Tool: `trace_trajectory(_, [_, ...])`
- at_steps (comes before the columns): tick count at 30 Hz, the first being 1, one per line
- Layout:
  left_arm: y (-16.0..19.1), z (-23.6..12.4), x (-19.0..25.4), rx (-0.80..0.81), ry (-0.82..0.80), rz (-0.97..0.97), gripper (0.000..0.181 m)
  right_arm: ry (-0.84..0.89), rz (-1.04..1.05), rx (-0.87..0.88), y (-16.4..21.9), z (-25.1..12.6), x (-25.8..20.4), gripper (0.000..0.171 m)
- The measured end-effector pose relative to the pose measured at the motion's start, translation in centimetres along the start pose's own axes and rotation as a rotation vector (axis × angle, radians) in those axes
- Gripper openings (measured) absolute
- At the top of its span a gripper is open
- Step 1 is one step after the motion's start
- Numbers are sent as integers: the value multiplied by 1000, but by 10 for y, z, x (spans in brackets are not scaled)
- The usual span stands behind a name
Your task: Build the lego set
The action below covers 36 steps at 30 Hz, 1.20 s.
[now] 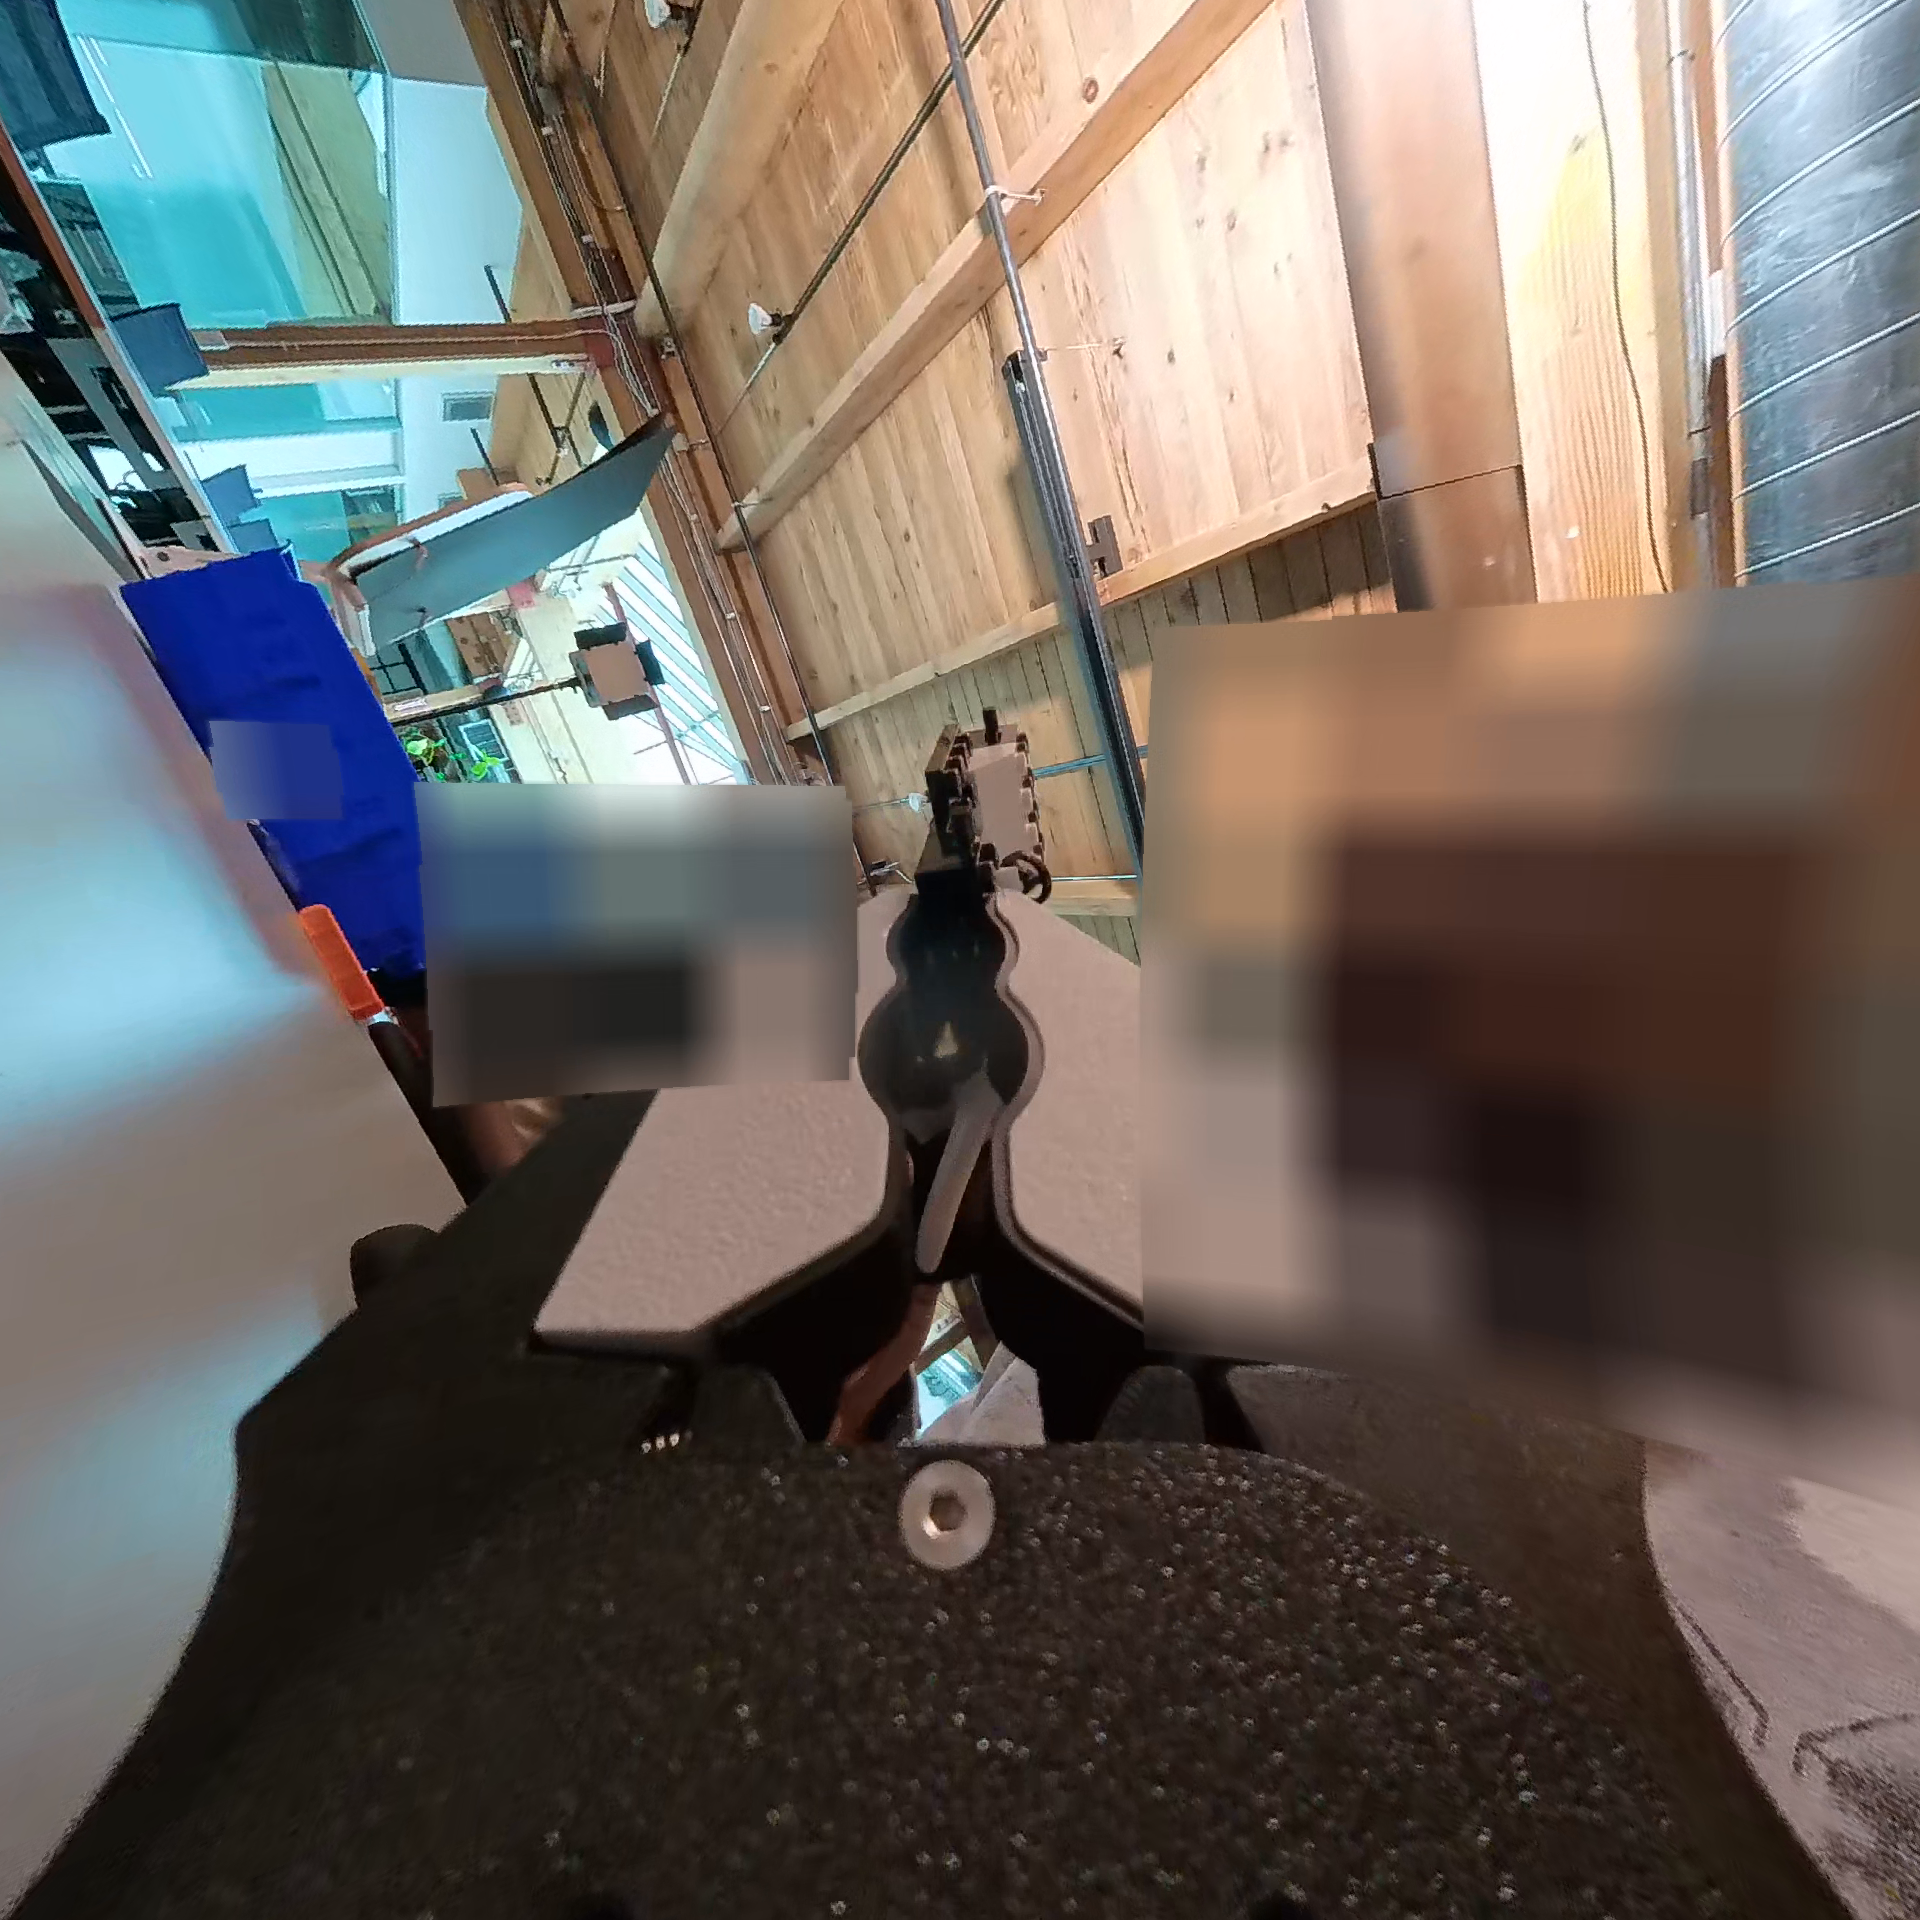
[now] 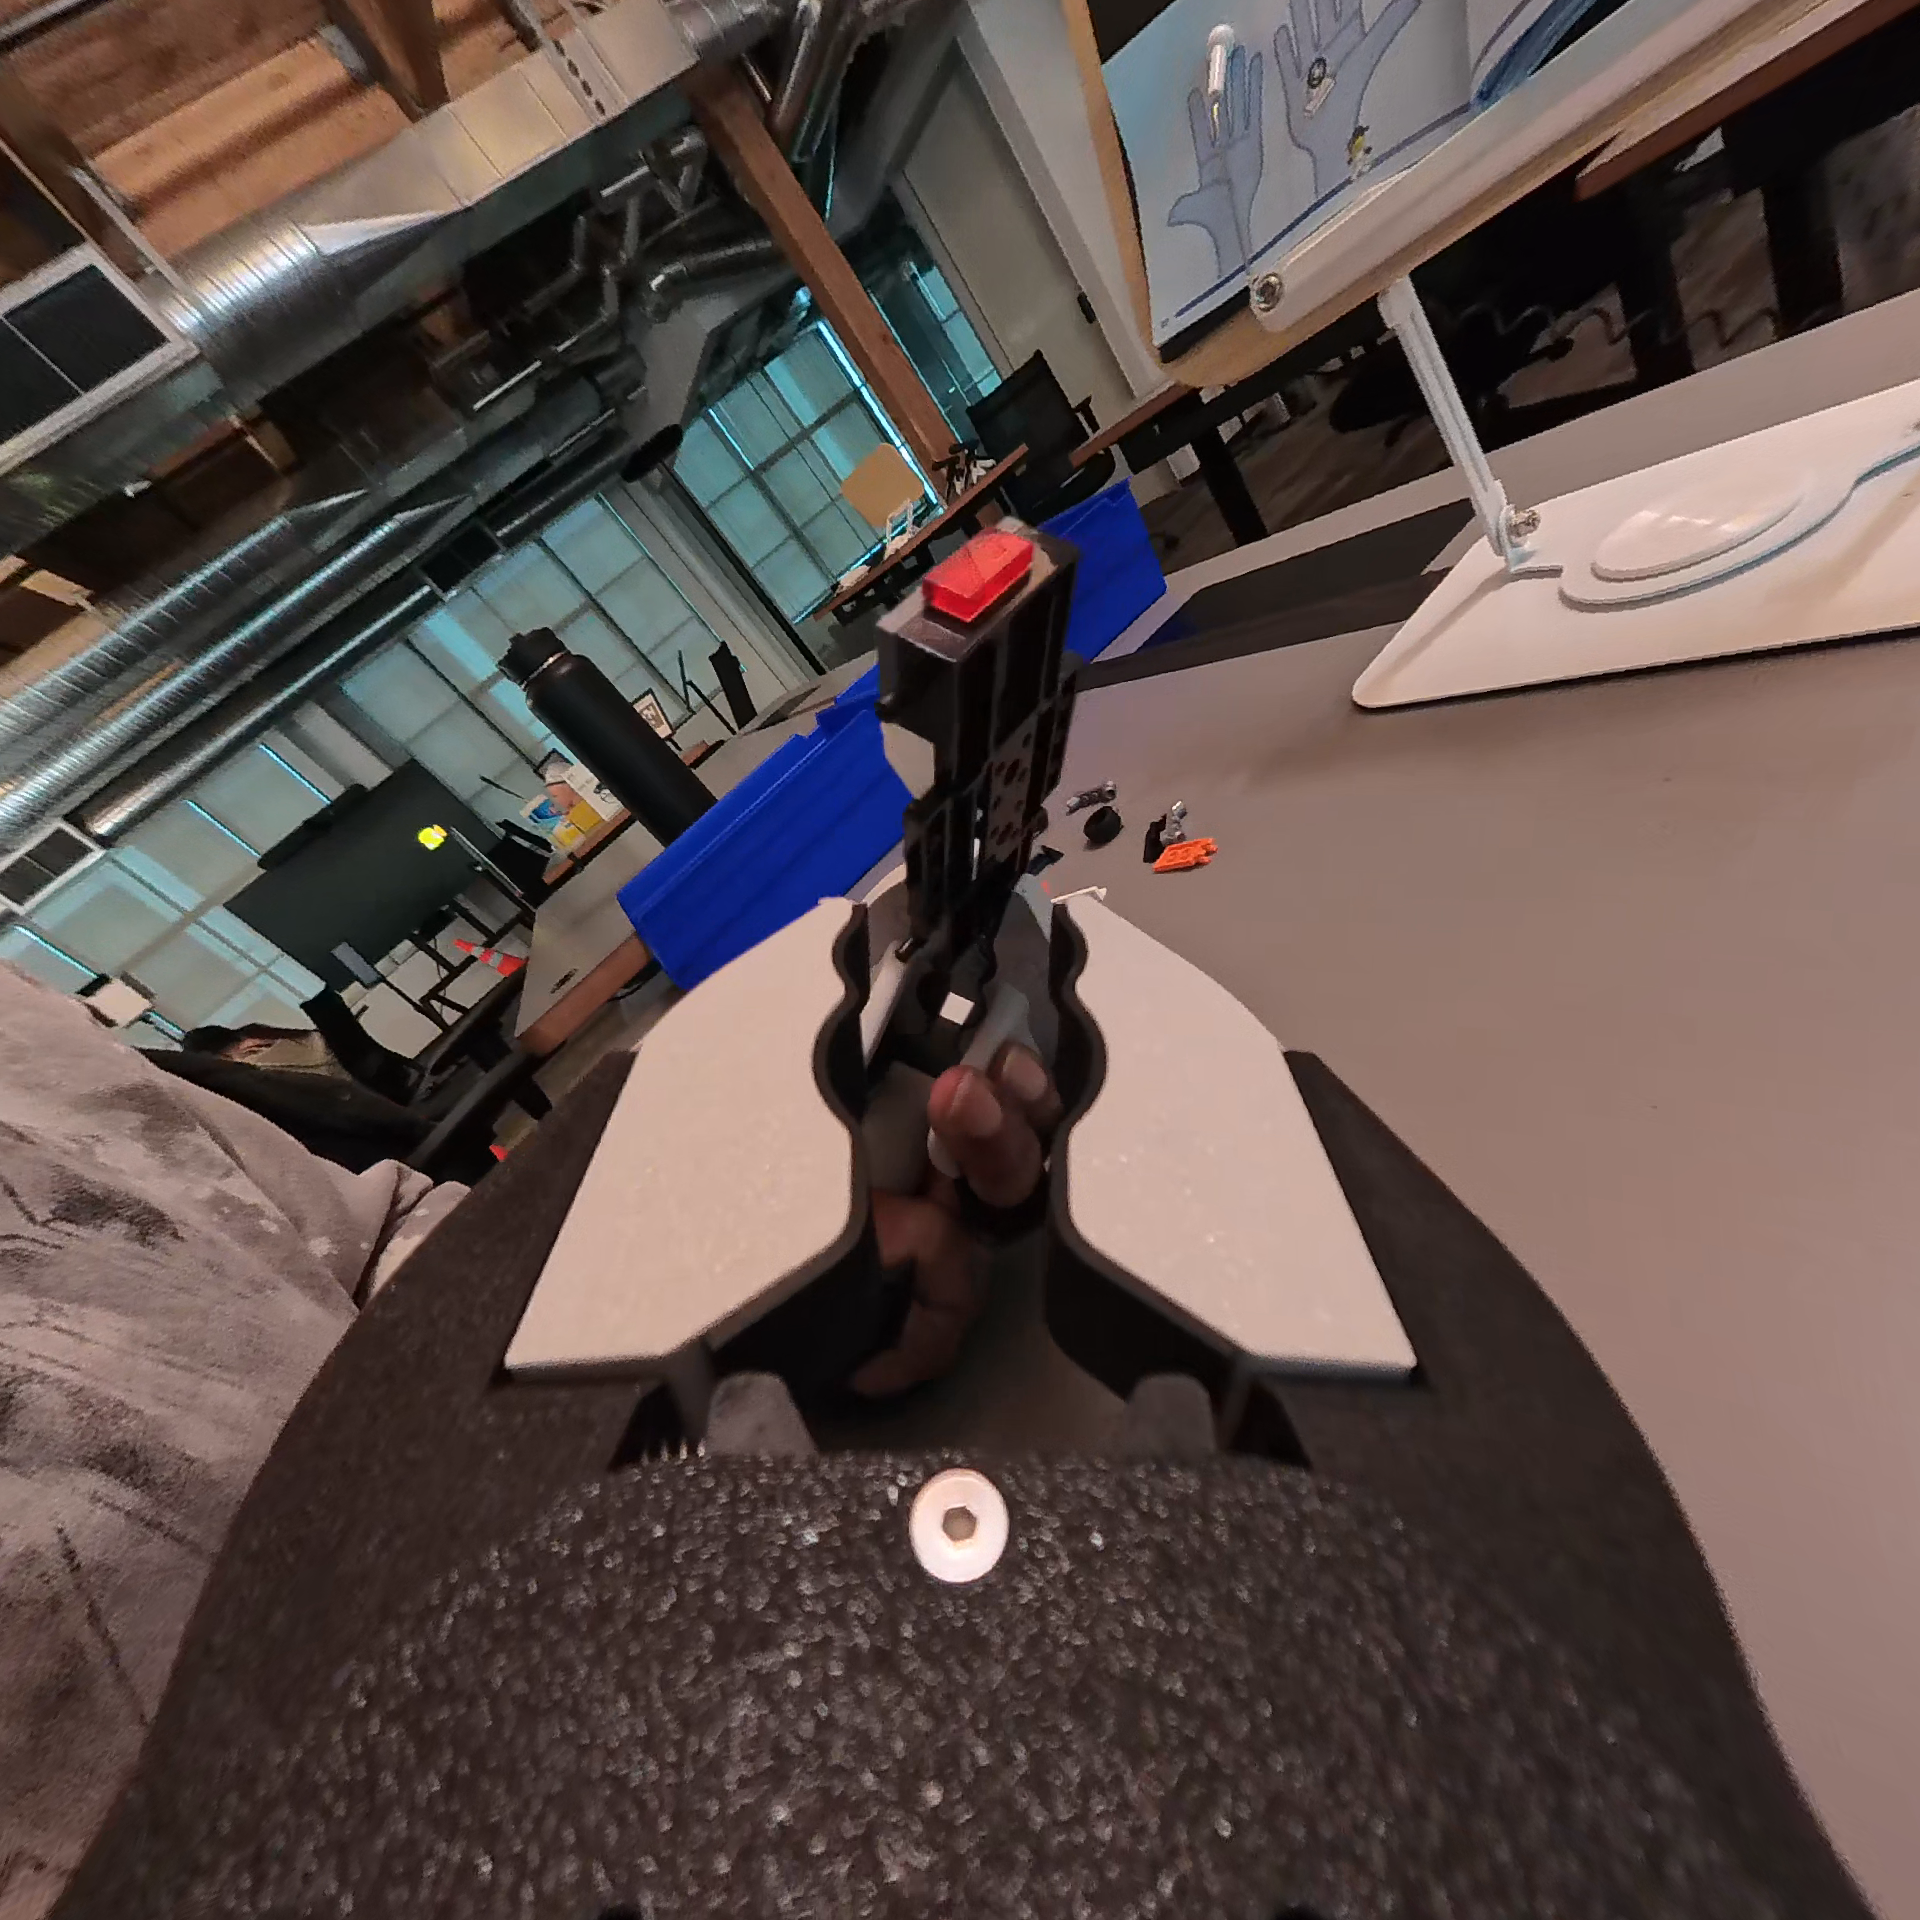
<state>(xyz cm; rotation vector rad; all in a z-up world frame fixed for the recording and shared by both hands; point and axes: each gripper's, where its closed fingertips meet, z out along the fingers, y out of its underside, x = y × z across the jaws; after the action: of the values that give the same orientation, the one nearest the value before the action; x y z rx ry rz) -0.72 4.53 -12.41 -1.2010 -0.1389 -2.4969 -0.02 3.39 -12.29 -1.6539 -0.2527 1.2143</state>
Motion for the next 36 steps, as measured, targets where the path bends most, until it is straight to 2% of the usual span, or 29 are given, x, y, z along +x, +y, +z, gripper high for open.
trace_trajectory(5, [4, 1, -4, -29, -39, 46, 10, -2, 9, 4, -4, -2, 1, 34])
trace_trajectory(10, [21, 9, -9, -143, -174, 307, 9, -22, 79, -7, -6, -3, 5, 45])
trace_trajectory(16, [26, 9, -13, -236, -325, 620, 9, -120, 262, 42, -12, -10, 7, 43])
trace_trajectory(18, [25, 8, -16, -269, -381, 707, 9, -110, 268, 32, -15, -16, 14, 43])
trace_trajectory(21, [25, 6, -24, -316, -469, 736, 9, -69, 201, 1, -25, -32, 27, 42])
trace_trajectory(25, [37, -1, -38, -474, -569, 676, 9, -44, -27, -261, -27, -48, 44, 36])
trace_trajectory(29, [51, -10, -46, -587, -598, 528, 9, -164, -213, -659, -10, -47, 40, 34])
trace_trajectory(32, [60, -15, -48, -644, -610, 464, 9, -279, -261, -951, 14, -44, 37, 32])
trace_trajectory(36, [64, -20, -49, -688, -642, 464, 9, -384, -283, -1204, 40, -42, 33, 23])
